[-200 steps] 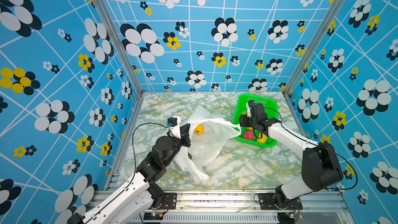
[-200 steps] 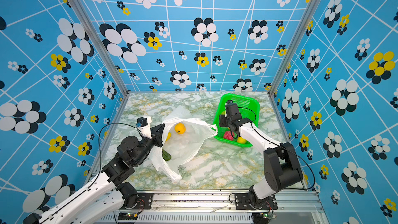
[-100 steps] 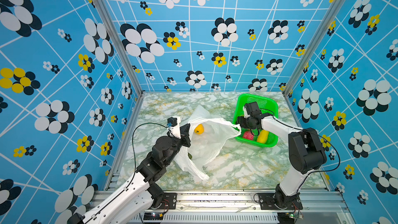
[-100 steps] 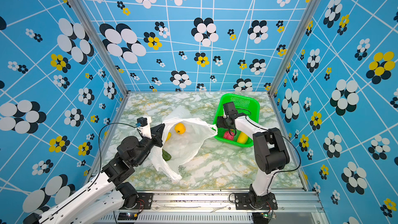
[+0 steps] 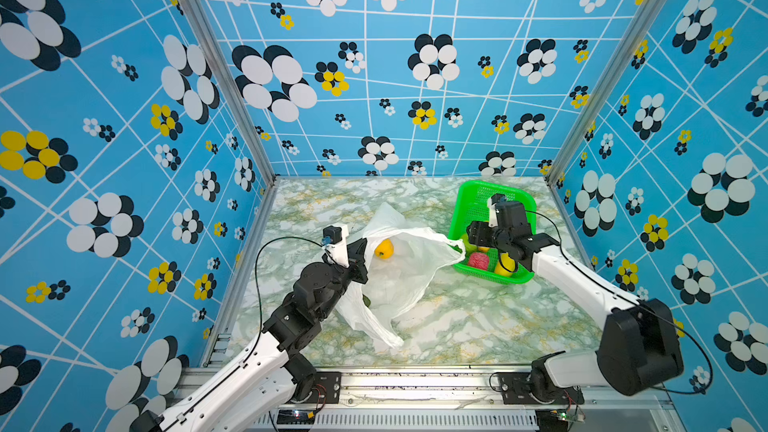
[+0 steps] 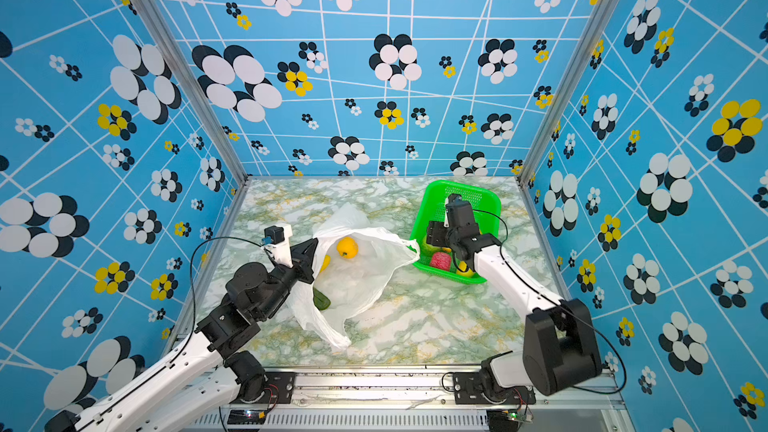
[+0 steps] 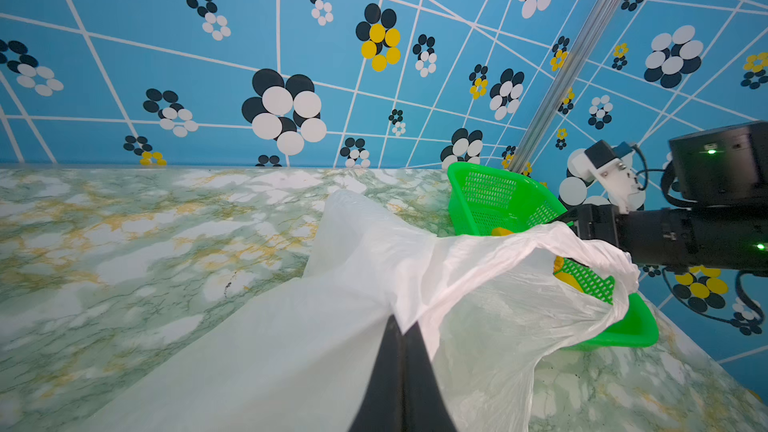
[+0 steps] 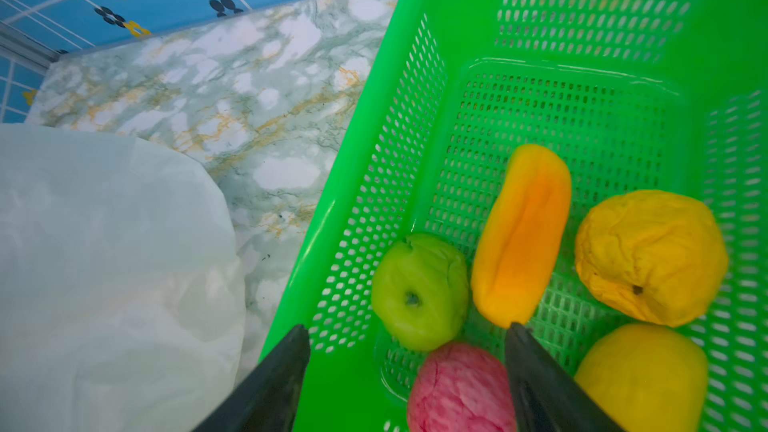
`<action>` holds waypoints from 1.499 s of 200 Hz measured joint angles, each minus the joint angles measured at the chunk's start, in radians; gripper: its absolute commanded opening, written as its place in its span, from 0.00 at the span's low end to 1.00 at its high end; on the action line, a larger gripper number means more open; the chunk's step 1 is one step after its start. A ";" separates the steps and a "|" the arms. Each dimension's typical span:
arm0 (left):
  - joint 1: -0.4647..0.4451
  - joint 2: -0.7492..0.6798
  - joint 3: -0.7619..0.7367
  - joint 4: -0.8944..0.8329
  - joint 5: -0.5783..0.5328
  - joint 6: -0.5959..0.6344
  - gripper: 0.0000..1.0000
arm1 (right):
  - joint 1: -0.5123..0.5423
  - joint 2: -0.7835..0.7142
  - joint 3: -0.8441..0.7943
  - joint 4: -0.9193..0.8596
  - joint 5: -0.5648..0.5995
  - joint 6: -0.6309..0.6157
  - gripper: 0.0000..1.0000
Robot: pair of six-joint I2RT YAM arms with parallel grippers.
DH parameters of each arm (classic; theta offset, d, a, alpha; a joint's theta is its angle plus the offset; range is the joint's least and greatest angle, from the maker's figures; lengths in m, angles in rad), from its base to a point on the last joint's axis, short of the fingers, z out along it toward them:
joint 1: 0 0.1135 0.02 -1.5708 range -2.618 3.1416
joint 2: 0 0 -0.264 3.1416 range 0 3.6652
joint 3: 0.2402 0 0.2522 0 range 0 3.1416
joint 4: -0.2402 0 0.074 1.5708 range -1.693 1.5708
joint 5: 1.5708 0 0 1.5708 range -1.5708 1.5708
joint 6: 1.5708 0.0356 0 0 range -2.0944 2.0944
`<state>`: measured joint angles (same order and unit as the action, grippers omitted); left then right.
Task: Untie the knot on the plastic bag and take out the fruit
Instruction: 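Lower the green fruit into the basket with the right gripper, then open the right gripper and move it back over the bag opening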
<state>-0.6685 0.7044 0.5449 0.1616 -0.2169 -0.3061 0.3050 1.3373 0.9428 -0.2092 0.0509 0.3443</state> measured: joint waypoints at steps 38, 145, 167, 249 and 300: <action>0.001 0.000 0.000 0.000 0.000 0.000 0.00 | 0.000 -0.303 -0.154 0.124 0.087 0.080 0.99; 0.002 -0.002 -0.001 0.000 0.000 0.000 0.00 | 0.161 -0.589 -0.399 0.550 -0.223 0.135 0.65; 0.002 -0.002 -0.001 0.000 0.000 0.000 0.00 | 0.409 -0.542 -0.369 0.589 -0.268 -0.045 0.62; 0.002 -0.002 -0.002 0.000 0.000 -0.001 0.00 | 0.657 -0.093 -0.240 0.576 -0.280 -0.483 0.54; 0.002 -0.002 -0.002 0.000 0.000 -0.001 0.00 | 0.657 0.155 -0.107 0.486 -0.257 -0.558 0.54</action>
<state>-0.6666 0.7025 0.5430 0.1616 -0.2165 -0.3069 0.9619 1.4921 0.8360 0.2771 -0.2066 -0.2138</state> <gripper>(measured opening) 0.040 0.520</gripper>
